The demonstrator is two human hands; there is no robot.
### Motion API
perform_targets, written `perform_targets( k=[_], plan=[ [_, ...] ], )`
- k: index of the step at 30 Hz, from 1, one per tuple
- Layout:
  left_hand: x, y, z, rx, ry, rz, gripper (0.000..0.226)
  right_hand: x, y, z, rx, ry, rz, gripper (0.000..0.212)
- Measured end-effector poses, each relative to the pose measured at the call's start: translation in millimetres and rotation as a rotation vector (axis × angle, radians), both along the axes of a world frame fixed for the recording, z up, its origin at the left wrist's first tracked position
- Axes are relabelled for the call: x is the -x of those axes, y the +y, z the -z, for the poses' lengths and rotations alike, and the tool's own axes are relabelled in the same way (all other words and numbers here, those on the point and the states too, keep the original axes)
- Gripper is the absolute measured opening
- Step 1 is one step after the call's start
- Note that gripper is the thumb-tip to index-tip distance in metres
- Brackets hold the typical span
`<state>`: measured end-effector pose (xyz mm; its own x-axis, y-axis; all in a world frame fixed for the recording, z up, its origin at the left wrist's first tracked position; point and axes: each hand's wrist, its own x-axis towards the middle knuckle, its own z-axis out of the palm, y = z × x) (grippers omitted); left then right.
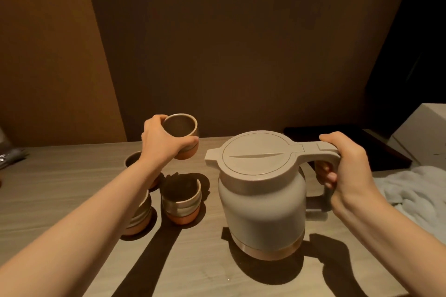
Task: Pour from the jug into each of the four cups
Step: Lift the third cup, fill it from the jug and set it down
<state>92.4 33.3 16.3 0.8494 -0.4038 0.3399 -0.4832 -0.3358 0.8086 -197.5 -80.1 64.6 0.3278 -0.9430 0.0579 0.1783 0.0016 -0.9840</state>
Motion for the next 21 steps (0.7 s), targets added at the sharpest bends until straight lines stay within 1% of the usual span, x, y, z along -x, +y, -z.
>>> perform_targets(
  k=[6,10,13,18,21],
  plan=[
    [33.9,24.8,-17.5,0.214,0.107,0.090,0.088,10.9,19.0,-5.6,0.023,-0.004,-0.001,0.037],
    [57.5,46.5,-18.6,0.286,0.143,0.123,0.084,19.3,31.7,-7.4,0.033,-0.020,-0.010,0.036],
    [71.5,64.9,-14.8,0.264,0.154,0.130,0.084,25.2,40.6,-6.5,0.041,-0.028,-0.024,0.035],
    [100.4,94.2,-2.2,0.210,0.088,0.150,0.097,32.7,52.4,3.4,0.036,-0.010,-0.024,0.039],
    [114.2,108.5,9.4,0.192,0.083,0.153,0.089,33.6,58.6,10.4,0.035,-0.010,-0.034,0.040]
  ],
)
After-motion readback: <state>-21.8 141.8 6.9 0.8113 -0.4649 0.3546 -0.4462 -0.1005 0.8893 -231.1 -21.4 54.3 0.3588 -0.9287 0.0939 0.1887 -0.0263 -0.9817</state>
